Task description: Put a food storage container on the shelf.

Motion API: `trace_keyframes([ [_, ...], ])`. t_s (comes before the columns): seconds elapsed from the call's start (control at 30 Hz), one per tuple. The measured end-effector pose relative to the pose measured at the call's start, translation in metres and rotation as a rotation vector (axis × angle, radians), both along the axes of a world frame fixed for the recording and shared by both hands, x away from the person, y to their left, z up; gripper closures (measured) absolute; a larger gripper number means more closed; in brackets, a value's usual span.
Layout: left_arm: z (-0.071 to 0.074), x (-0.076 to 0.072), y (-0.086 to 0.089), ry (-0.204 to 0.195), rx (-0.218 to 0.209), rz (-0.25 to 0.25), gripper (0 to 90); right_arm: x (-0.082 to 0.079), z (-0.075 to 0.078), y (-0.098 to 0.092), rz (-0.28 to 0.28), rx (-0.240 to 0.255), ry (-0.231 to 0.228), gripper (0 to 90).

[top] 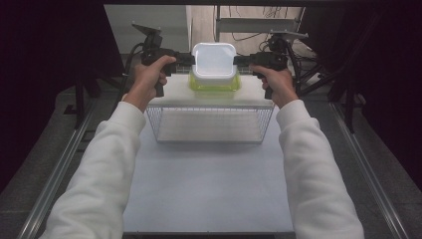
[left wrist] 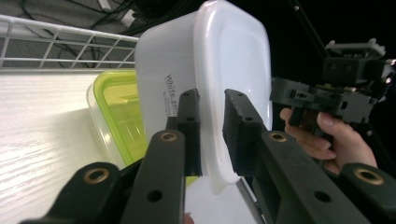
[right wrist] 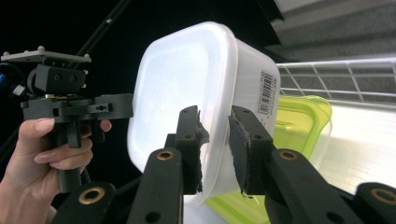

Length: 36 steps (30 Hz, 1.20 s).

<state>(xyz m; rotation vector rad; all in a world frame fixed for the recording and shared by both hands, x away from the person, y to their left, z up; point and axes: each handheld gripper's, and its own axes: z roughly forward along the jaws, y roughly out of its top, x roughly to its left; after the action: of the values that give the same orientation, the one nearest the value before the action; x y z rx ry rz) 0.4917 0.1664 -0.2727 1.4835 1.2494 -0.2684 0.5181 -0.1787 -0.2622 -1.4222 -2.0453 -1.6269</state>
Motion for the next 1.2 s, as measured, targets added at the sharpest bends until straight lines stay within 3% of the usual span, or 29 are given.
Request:
trace_keyframes([
  [0.2, -0.007, 0.012, 0.002, 0.042, -0.042, 0.011, 72.9, 0.011, -0.001, 0.002, -0.027, 0.022, 0.082, 71.7],
  [0.33, -0.012, 0.016, 0.001, 0.049, -0.062, 0.002, 70.2, 0.014, -0.005, 0.000, -0.041, 0.042, 0.119, 69.8],
  [0.47, -0.012, 0.016, 0.000, 0.035, -0.056, -0.007, 68.8, 0.015, -0.005, -0.002, -0.034, 0.047, 0.119, 69.0],
  [0.53, -0.013, 0.015, -0.001, 0.024, -0.050, -0.008, 63.7, 0.014, -0.005, -0.001, -0.031, 0.041, 0.109, 63.5],
  [0.6, -0.011, 0.013, -0.001, -0.007, -0.022, 0.007, 53.9, 0.013, -0.002, -0.001, -0.044, 0.042, 0.076, 53.2],
  [0.7, -0.005, 0.005, 0.004, -0.062, 0.031, 0.034, 35.4, 0.006, 0.005, -0.004, -0.078, 0.022, -0.019, 39.5],
  [0.8, 0.000, -0.008, 0.011, -0.124, 0.066, 0.048, 27.9, -0.007, 0.012, -0.010, -0.079, -0.007, -0.113, 35.0],
  [1.0, -0.002, -0.054, 0.020, -0.253, 0.134, 0.046, 21.7, -0.046, 0.010, -0.028, -0.027, -0.058, -0.263, 28.6],
  [1.1, -0.012, -0.082, 0.021, -0.298, 0.184, 0.047, 21.4, -0.067, 0.001, -0.038, -0.007, -0.115, -0.324, 26.3],
  [1.2, -0.029, -0.114, 0.024, -0.340, 0.240, 0.035, 21.1, -0.092, -0.013, -0.049, -0.002, -0.153, -0.357, 25.2],
])
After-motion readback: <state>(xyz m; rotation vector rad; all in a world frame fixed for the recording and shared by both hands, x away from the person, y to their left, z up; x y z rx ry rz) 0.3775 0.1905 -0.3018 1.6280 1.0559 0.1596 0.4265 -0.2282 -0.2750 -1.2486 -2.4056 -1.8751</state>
